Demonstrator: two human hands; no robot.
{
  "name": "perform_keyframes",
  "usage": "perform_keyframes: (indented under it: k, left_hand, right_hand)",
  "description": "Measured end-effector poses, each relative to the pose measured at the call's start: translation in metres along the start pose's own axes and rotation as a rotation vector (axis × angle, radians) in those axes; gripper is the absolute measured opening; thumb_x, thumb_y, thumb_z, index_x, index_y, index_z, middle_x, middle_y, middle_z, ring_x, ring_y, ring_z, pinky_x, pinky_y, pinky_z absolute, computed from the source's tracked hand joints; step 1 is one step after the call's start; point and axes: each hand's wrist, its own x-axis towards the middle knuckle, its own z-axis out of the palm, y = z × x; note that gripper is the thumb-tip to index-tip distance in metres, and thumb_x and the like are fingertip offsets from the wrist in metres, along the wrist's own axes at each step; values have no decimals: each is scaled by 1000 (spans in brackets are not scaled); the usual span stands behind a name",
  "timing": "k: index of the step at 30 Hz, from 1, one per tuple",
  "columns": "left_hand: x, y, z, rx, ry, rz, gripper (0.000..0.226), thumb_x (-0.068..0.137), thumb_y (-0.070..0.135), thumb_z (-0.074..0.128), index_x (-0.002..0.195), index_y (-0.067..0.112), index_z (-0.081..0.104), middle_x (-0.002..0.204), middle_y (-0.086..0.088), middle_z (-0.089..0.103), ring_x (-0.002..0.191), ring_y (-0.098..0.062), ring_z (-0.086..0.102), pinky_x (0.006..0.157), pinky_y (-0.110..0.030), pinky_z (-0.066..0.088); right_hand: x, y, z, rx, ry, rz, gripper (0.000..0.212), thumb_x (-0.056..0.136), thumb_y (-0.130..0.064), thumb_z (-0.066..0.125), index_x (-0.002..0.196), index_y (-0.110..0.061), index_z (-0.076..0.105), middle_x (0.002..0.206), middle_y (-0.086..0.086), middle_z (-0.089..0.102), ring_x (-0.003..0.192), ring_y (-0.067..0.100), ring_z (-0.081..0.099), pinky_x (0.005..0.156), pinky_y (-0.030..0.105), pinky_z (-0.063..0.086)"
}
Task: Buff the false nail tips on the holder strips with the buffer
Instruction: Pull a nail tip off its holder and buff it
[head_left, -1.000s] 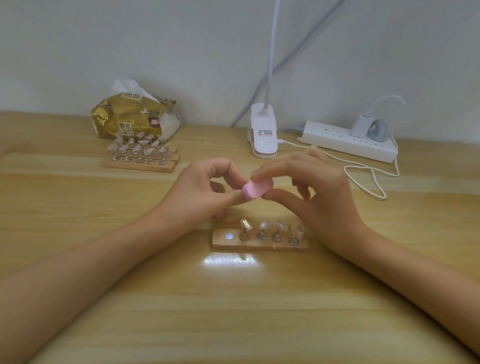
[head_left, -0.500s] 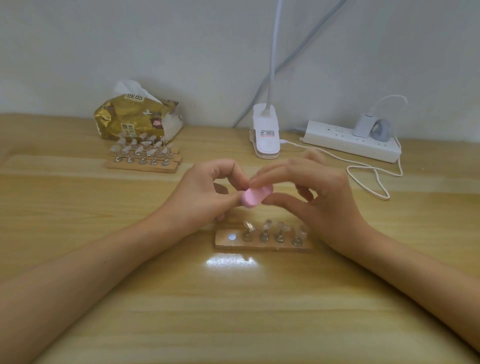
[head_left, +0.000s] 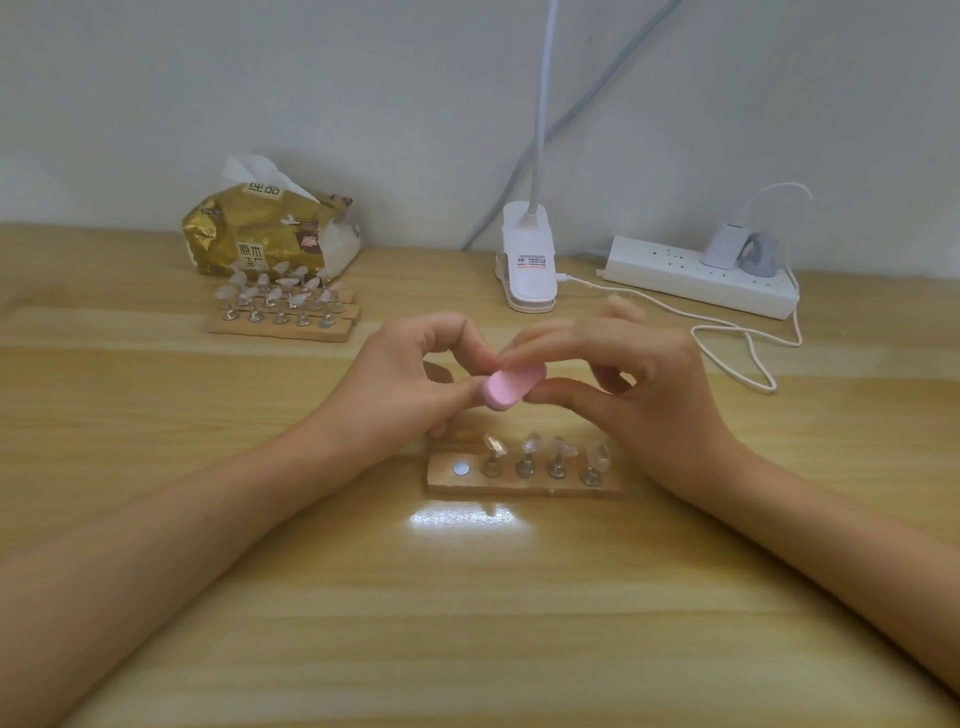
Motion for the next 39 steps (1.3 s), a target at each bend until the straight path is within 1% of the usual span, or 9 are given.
perform_keyframes:
  k: [4,8,12,16,23,27,30,35,39]
  left_hand:
    - [0,-1,-1,13,2,1,18,79,16,79,72,19,63,66,17,66,39,-5,45,43,-16,39]
    - [1,-1,0,21,0,-1,15,79,14,75,73,17,61,56,20,61,37,-3,44,43,-15,37]
    - [0,-1,-1,18,-2,5,19,79,15,79,72,17,62,64,18,65,38,-4,46,43,-14,39]
    - [-1,0,1,36,-11,12,20,78,22,78,72,18,59,51,22,58,35,-1,42,42,-12,35]
    - [1,1,0,18,-7,13,21,75,28,78,70,20,60,61,19,62,37,-5,43,41,-16,36]
    - [1,-1,0,27,-3,10,20,78,19,80,72,18,62,65,17,65,37,-4,44,42,-17,38]
    - [1,-2,0,28,-4,7,20,79,17,79,70,18,61,58,18,62,37,-4,42,42,-15,35]
    - [1,-2,0,32,-4,9,21,79,16,79,70,18,61,59,20,63,37,-4,42,41,-15,36]
    - [0,-1,1,33,-12,22,18,78,16,77,70,17,60,56,21,60,35,-3,40,41,-13,34]
  right_hand:
    - [3,2,-4,19,78,107,17,81,-19,78,98,-20,76,100,-9,76,66,5,40,64,21,34]
    - [2,-4,1,0,-25,-10,16,82,-19,78,98,-18,77,104,-10,75,71,-2,42,68,13,31]
    - [3,1,-4,27,47,132,18,82,-19,78,99,-23,75,102,-11,75,71,5,39,65,16,33]
    - [3,-3,-2,-9,-19,28,16,83,-19,78,98,-19,77,103,-12,75,71,13,42,63,15,32]
    - [2,-2,1,23,-19,33,17,83,-21,77,99,-25,74,104,-15,74,72,11,41,62,15,33]
    - [4,2,-6,35,35,112,18,83,-23,77,99,-26,74,103,-13,75,71,16,45,64,15,32]
    - [3,-5,1,24,-34,-1,17,82,-21,78,99,-20,75,105,-13,74,71,1,45,68,13,31]
    - [3,-1,-4,41,32,107,18,83,-21,77,99,-25,74,103,-15,74,70,6,40,65,14,32]
    - [3,-5,-1,9,-46,18,17,82,-20,78,99,-22,76,103,-13,75,71,10,40,64,14,31]
